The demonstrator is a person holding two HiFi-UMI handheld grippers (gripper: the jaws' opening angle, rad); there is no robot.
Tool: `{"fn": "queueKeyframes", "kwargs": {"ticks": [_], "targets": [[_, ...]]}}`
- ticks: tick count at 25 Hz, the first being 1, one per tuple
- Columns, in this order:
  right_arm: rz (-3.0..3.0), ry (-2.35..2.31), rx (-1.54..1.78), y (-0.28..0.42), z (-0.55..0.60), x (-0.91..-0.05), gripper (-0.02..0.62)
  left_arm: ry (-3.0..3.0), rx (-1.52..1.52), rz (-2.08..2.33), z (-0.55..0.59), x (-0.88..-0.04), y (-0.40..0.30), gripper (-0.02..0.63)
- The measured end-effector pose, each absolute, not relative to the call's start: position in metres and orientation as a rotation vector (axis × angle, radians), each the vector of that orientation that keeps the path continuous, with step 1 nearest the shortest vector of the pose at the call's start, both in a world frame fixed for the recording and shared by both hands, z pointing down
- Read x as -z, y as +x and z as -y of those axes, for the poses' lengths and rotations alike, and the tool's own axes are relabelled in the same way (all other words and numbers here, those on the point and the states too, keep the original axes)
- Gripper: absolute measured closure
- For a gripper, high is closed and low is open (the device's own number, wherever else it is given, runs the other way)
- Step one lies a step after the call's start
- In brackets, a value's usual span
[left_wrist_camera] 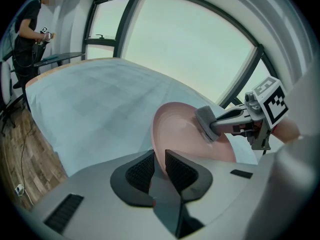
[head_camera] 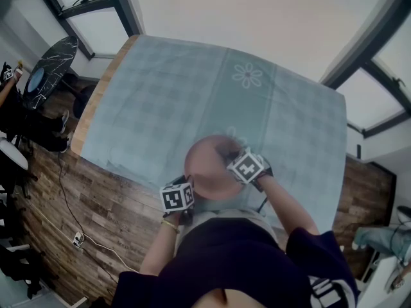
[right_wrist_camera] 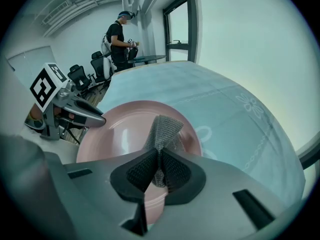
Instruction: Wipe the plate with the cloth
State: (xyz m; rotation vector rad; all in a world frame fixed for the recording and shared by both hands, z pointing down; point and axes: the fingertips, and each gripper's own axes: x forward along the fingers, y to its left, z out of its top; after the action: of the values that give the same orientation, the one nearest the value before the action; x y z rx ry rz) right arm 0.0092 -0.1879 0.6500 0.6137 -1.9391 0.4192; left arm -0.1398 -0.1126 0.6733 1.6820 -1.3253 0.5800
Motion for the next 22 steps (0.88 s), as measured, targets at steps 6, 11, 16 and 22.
{"fn": "queueKeyframes", "kwargs": {"ticks": [6, 11, 16, 22], "targets": [[1.864, 0.597, -0.391, 0.021, 0.19, -0.664, 0.563, 1.679, -0.584, 1.327, 0.112, -0.673, -0.14, 0.528], [1.822, 0.581, -0.399, 0.028, 0.187, -0.671, 0.563, 1.679, -0.584, 1.328, 0.112, -0.672, -0.14, 0.528], [1.795, 0.536, -0.427, 0.028, 0.177, -0.677, 0.563, 1.674, -0.585, 1.332, 0.113, -0.673, -0.14, 0.528], [1.783, 0.516, -0.422, 0.028, 0.169, -0.677, 0.563, 1.673, -0.584, 1.34, 0.113, -0.673, -0.141, 0.528]]}}
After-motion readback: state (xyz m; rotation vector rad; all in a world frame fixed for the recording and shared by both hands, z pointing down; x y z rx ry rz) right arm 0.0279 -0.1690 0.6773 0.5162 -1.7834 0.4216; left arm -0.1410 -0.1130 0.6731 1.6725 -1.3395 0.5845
